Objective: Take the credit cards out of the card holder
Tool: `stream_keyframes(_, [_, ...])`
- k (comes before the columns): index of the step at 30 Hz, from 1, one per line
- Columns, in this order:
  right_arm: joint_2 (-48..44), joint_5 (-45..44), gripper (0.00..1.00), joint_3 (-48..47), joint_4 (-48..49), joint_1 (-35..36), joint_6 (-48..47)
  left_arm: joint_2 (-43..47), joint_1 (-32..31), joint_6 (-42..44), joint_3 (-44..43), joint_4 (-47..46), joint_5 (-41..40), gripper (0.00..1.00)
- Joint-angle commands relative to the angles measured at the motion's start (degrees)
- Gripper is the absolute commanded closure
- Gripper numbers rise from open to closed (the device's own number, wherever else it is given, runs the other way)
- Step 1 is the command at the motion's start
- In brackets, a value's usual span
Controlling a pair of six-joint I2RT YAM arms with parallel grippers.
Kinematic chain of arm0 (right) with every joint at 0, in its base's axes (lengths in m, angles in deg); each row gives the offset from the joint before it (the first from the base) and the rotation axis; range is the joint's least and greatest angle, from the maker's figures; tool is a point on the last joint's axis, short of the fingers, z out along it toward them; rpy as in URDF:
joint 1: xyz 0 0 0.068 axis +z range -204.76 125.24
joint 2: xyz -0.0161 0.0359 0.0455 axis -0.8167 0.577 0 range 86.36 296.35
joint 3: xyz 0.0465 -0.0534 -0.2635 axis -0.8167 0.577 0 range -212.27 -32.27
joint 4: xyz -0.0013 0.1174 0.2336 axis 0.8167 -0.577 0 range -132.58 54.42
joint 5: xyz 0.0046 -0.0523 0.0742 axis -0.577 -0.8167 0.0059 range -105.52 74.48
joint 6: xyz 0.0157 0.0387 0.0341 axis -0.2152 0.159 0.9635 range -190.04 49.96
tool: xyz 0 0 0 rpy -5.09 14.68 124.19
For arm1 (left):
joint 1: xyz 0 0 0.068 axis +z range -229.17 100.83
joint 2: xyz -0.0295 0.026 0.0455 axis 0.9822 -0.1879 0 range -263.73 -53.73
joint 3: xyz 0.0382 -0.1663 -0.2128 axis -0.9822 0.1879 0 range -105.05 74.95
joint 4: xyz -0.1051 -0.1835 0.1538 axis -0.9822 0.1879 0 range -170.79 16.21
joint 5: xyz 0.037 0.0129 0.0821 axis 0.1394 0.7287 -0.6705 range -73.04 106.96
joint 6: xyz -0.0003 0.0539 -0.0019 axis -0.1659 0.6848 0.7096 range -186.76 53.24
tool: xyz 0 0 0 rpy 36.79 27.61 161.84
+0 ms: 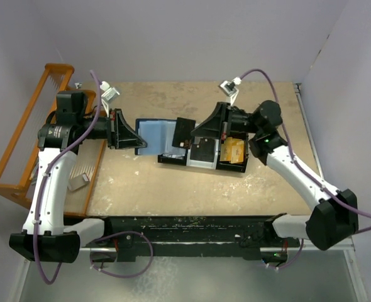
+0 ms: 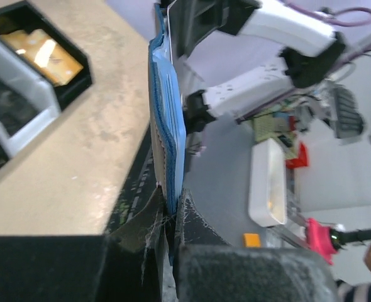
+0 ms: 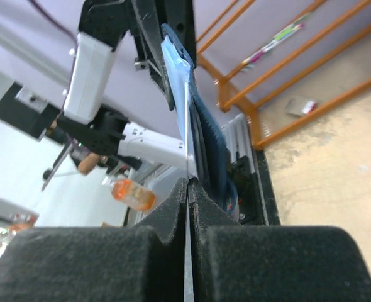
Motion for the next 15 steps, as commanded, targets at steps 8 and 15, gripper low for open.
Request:
stream_keyframes(8, [-5.26, -15.67, 1.00, -2.01, -51.30, -6.97, -33.88, -2.77, -0.05, 14.85, -6.08, 8.98, -28.03, 1.00])
stream_keyframes(15, [3.71, -30.09, 1.00, -4.12, -58.39, -6.96, -40.66, -2.26, -0.05, 16.60, -8.69, 11.82, -22.43, 1.00])
